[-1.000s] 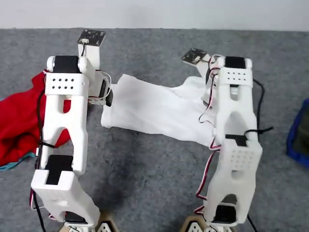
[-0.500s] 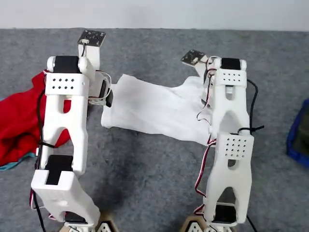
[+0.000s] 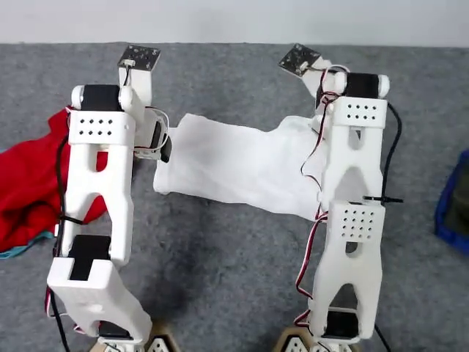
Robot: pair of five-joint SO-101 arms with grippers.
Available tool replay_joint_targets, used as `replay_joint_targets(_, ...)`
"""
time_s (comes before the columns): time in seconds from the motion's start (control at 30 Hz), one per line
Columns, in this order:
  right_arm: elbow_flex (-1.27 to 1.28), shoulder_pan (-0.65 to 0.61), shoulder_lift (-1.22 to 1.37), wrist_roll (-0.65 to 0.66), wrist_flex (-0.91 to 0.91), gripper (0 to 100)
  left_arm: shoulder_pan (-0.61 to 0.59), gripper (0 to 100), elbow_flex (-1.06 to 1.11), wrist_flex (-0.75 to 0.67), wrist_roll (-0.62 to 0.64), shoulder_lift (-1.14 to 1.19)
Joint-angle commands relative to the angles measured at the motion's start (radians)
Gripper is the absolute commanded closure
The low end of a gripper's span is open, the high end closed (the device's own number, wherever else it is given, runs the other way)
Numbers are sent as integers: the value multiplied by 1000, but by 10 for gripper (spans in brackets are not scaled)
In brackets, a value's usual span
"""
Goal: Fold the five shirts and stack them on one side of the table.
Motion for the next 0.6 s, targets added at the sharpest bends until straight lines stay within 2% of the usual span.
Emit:
replay_joint_targets(0.0,-107,-12,-36,-63,10,990,6,823,-2,17,14,-57)
replay_joint_targets(0.2,-256,-21,-36,-150,-31,990,6,823,-2,17,14,-57)
replay_joint_targets(0.37,-183,-59,-8,-144,-85,980,6,823,-2,17,14,-57)
replay_joint_targets(0.57,-172,-82,19,-137,12,758,6,823,-2,17,15,-57)
